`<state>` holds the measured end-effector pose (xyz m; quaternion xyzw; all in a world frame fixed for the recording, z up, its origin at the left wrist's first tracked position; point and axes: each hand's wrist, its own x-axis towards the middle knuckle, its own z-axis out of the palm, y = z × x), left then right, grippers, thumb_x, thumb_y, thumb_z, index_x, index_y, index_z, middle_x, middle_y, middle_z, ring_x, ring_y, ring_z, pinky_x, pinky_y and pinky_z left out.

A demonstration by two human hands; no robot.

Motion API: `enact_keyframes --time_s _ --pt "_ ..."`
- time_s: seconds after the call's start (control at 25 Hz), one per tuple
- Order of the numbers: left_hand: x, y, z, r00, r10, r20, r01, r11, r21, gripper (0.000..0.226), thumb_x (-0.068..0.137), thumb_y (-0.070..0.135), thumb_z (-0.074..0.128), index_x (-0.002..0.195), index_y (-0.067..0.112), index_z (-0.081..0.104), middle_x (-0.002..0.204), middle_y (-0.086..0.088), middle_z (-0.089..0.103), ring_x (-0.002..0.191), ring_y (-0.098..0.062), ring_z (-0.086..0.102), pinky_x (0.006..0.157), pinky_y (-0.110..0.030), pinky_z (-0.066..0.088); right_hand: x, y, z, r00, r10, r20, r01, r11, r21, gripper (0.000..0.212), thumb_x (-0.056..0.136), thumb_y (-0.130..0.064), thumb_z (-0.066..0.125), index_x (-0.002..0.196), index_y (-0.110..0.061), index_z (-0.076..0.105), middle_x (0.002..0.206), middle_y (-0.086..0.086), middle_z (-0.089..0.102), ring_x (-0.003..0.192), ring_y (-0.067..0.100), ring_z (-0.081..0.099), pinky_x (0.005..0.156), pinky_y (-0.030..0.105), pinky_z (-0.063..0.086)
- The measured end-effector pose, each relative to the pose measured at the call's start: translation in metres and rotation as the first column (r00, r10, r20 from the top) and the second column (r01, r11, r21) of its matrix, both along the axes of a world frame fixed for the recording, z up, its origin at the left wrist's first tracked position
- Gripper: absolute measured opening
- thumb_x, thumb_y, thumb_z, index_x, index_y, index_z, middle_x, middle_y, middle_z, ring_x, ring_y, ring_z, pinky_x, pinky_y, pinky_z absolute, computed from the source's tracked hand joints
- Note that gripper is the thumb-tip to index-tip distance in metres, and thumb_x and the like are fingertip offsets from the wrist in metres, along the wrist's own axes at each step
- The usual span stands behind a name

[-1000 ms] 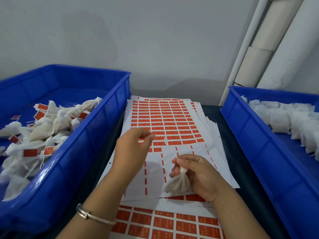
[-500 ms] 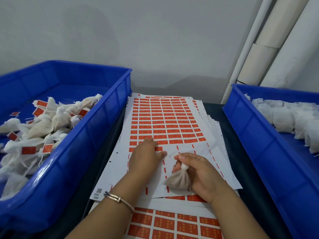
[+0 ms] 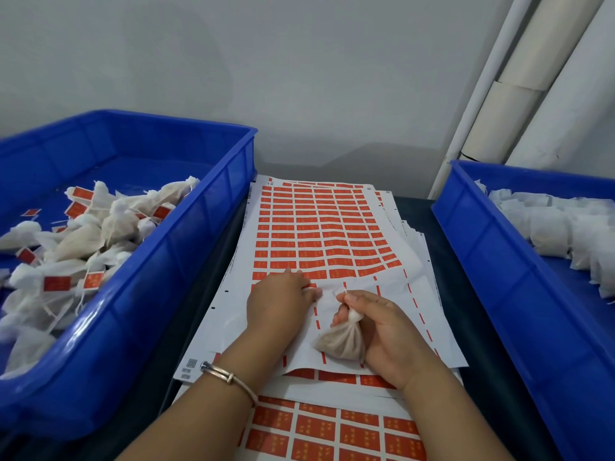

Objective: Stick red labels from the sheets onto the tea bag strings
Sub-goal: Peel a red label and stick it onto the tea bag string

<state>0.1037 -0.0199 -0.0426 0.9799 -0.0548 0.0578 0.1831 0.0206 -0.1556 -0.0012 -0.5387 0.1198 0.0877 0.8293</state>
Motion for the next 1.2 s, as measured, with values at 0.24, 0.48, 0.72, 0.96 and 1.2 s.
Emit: enact_keyframes --time_s 0.24,0.48,0.72,0.96,1.2 --pt "-0.0028 -0.0024 0.0025 0.998 -0.010 0.059 0.007 0.999 0.048 0.039 0.093 0.051 0.042 0.116 0.031 0.064 0.114 0.011 0.066 0.093 -0.012 0.063 0.075 -0.026 0.047 0.0003 0.0000 -0.0021 1.000 0.023 0.017 -0.023 1.000 -0.018 0.030 0.092 -0.011 0.053 0.073 -0.012 0.076 0.064 0.008 0.064 0.060 0.014 0.062 0.064 0.025 0.054" --pt "-0.0043 -0.0014 0.0020 0.997 -0.042 0.059 0.038 0.997 0.074 0.035 0.095 0.046 0.039 0.107 0.028 0.066 0.096 0.012 0.067 0.077 -0.009 0.061 0.067 -0.023 0.043 0.0004 -0.0009 -0.0040 0.999 0.032 0.005 -0.032 0.997 -0.069 0.026 0.092 -0.015 0.055 0.078 -0.014 0.077 0.068 0.007 0.066 0.062 0.013 0.063 0.065 0.026 0.053" --pt "-0.0017 0.0008 0.0019 0.995 -0.088 0.046 0.082 0.989 0.122 0.041 0.092 0.055 0.040 0.116 0.031 0.064 0.117 0.011 0.064 0.098 -0.014 0.063 0.077 -0.028 0.048 0.0012 -0.0023 -0.0052 0.999 0.037 0.001 -0.036 0.997 -0.069 0.025 0.092 -0.015 0.056 0.079 -0.015 0.077 0.069 0.006 0.067 0.063 0.013 0.063 0.067 0.027 0.052" --pt "-0.0022 0.0001 0.0046 0.995 -0.098 0.028 0.093 0.987 0.134 0.035 0.096 0.047 0.040 0.114 0.030 0.065 0.106 0.011 0.067 0.088 -0.014 0.063 0.083 -0.030 0.051 0.0021 -0.0029 -0.0063 0.999 0.045 0.005 -0.045 0.997 -0.068 0.023 0.092 -0.016 0.058 0.079 -0.015 0.077 0.069 0.005 0.067 0.063 0.013 0.063 0.068 0.028 0.052" --pt "-0.0044 0.0000 0.0031 0.985 -0.102 0.140 0.088 0.991 0.102 0.023 0.097 0.034 0.044 0.101 0.025 0.065 0.093 0.007 0.066 0.075 -0.010 0.061 0.074 -0.020 0.044 0.0016 -0.0034 -0.0069 0.999 0.038 0.000 -0.038 0.996 -0.075 0.020 0.090 -0.018 0.059 0.083 -0.015 0.077 0.072 0.006 0.068 0.064 0.013 0.064 0.067 0.026 0.052"
